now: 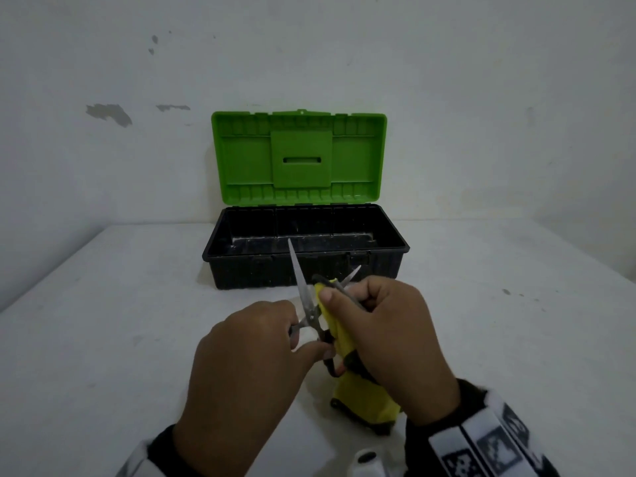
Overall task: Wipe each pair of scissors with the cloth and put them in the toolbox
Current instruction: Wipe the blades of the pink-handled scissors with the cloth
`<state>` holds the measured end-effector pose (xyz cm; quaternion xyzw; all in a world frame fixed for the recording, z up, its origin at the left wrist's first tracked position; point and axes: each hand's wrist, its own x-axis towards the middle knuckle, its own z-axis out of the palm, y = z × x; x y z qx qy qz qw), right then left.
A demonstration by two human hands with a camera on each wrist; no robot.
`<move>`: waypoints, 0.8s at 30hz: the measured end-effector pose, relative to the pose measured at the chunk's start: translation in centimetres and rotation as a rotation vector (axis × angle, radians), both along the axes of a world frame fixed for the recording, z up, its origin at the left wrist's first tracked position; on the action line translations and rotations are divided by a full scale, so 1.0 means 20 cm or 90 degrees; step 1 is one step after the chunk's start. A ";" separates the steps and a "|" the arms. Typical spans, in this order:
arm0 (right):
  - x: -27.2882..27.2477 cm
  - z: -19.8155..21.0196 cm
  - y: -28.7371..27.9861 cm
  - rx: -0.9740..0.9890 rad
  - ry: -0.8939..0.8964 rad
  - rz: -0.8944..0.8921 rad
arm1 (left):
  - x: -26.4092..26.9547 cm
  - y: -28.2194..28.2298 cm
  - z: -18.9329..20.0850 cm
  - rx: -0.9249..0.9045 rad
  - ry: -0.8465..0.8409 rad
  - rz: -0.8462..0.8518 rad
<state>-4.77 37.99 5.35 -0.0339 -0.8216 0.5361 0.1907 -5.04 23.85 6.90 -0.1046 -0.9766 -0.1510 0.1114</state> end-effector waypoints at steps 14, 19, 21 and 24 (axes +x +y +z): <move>-0.07 0.00 0.04 0.024 0.044 -0.066 | -0.03 -0.05 -0.06 0.044 0.104 -0.060; -0.07 0.01 0.05 0.015 0.057 -0.070 | -0.04 -0.09 -0.05 0.055 0.105 -0.107; -0.09 0.02 0.09 0.006 0.072 -0.102 | -0.04 -0.09 -0.05 0.048 0.106 -0.131; -0.06 0.01 0.05 0.017 0.058 -0.052 | -0.05 -0.10 -0.06 0.054 0.128 -0.137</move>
